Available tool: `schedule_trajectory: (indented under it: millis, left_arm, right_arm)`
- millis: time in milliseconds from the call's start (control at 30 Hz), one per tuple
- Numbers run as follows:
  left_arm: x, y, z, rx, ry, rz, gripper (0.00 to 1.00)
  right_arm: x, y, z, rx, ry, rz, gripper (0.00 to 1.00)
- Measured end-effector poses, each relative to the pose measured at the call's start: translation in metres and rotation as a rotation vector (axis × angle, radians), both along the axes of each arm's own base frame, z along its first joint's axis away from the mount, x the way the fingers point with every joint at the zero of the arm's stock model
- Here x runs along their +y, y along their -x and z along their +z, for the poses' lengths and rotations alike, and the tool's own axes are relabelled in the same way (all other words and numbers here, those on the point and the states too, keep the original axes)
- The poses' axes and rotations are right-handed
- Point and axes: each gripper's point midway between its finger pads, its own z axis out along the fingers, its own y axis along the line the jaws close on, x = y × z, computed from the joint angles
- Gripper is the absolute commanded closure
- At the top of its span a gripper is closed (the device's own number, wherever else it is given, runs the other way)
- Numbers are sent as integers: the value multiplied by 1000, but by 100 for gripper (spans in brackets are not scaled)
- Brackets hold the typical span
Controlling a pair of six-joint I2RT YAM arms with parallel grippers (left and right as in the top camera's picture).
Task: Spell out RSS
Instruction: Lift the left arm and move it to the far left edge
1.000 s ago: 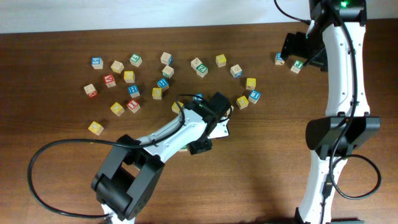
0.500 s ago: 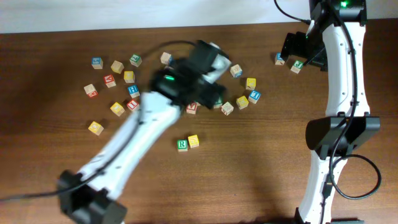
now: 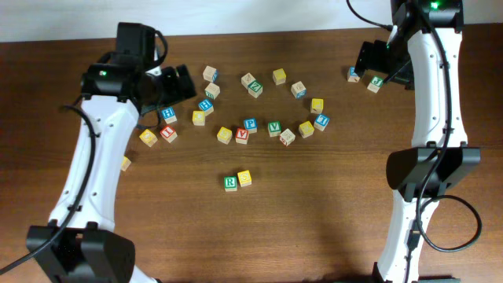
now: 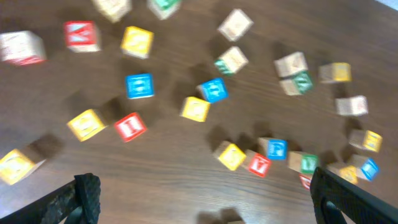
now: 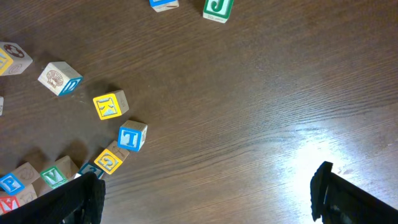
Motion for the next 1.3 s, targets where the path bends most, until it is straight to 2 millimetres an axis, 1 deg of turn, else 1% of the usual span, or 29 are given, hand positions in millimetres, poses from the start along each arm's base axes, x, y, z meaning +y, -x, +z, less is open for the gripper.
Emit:
schedule_trajectory:
  millis: [67, 133, 167, 200, 300, 400, 467, 533, 567, 633, 733, 867, 900, 967, 1000, 1067, 1133, 1200, 1233, 1267, 1300]
  left_arm:
    - [24, 4, -3, 28, -9, 77, 1]
    - [75, 11, -8, 65, -12, 221, 1]
    - [85, 13, -8, 70, -10, 251, 1]
    - [87, 13, -8, 70, -9, 260, 1]
    - [88, 22, -12, 110, -13, 265, 1]
    - [100, 20, -13, 101, -75, 296, 1]
    - [111, 19, -25, 135, -111, 320, 1]
    - [120, 23, -44, 206, -132, 338, 1]
    - [121, 27, -50, 235, -136, 340, 1]
    - [121, 30, -52, 253, -144, 330, 1]
    - [120, 41, -59, 312, -155, 312, 1]
    - [120, 44, -80, 384, -156, 303, 1]
    - [117, 44, -84, 397, -142, 296, 1]
    - [108, 32, -94, 382, -105, 251, 1]
    - [100, 23, -104, 376, -74, 206, 1]
    - [81, 13, -121, 385, -16, 135, 1]
    - [70, 11, -126, 388, -1, 99, 1]
    - [59, 10, -126, 386, 7, 73, 1]
    - [61, 12, -126, 393, 9, 86, 1]
    - [72, 22, -122, 424, 10, 160, 1]
    - [89, 30, -114, 435, 11, 251, 1]
  right_arm:
    - [0, 0, 0, 0, 0, 0, 2]
    - [0, 0, 0, 0, -1, -1, 2]
    - [0, 0, 0, 0, 0, 0, 2]
    - [0, 0, 0, 0, 0, 0, 2]
    - [0, 0, 0, 0, 0, 0, 2]
    - [0, 0, 0, 0, 0, 0, 2]
    - [0, 0, 0, 0, 0, 0, 2]
    - [0, 0, 0, 0, 0, 0, 2]
    - [0, 0, 0, 0, 0, 0, 2]
    - [0, 0, 0, 0, 0, 0, 2]
    - [0, 0, 0, 0, 0, 0, 2]
    - [0, 0, 0, 0, -1, -1, 2]
    - [0, 0, 0, 0, 0, 0, 2]
    - [0, 0, 0, 0, -1, -1, 2]
    - [0, 0, 0, 0, 0, 0, 2]
    - [0, 0, 0, 0, 0, 0, 2]
    - [0, 0, 0, 0, 0, 0, 2]
    - [0, 0, 0, 0, 0, 0, 2]
    - [0, 0, 0, 0, 0, 0, 2]
    - [0, 0, 0, 0, 0, 0, 2]
    - [0, 0, 0, -1, 0, 0, 2]
